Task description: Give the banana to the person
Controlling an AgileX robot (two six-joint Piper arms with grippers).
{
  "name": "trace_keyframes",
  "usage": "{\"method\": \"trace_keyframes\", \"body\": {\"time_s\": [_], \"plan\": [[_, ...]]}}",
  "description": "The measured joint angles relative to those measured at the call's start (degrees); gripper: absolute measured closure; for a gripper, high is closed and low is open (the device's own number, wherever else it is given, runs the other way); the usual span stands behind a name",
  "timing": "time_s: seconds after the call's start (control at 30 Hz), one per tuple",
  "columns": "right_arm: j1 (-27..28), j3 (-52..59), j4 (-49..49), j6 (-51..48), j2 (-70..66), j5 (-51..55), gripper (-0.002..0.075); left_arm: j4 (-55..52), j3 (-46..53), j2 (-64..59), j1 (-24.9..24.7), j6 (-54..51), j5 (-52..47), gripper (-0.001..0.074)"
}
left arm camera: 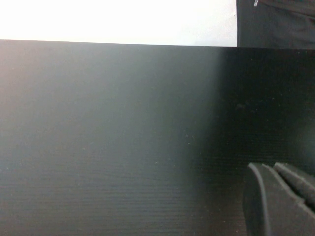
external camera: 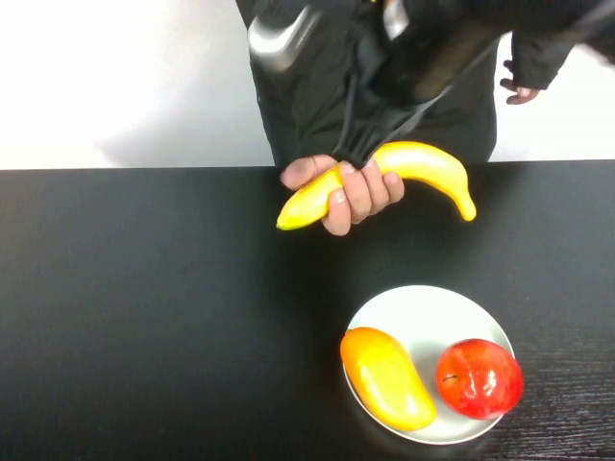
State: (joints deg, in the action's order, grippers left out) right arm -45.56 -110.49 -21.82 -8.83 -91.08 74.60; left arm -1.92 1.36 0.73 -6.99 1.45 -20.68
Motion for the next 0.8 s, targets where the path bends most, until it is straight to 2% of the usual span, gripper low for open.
{"method": "trace_keyframes", "body": {"time_s": [0.07,0.2,0.33,0.63,0.8], "plan": [[0.0,4.14,0.08,3.22,4.42,0.0,0.0687,0.0,0.0,0.0,0.0,0.0,0.0,0.0738],[0.0,14.19,1.78,9.76,13.81,0.0,0.0724,0.0,0.0,0.0,0.0,0.0,0.0,0.0738],[0.0,21.41,3.86,12.94,20.88,-0.07,0.0731,0.0,0.0,0.0,0.0,0.0,0.0,0.0738],[0.0,28.43,2.06,11.47,30.7,-0.07,0.0733,0.0,0.0,0.0,0.0,0.0,0.0,0.0738],[0.4,38.19,0.82,13.69,36.83,-5.0,0.0733,0.0,0.0,0.0,0.0,0.0,0.0,0.0738]]}}
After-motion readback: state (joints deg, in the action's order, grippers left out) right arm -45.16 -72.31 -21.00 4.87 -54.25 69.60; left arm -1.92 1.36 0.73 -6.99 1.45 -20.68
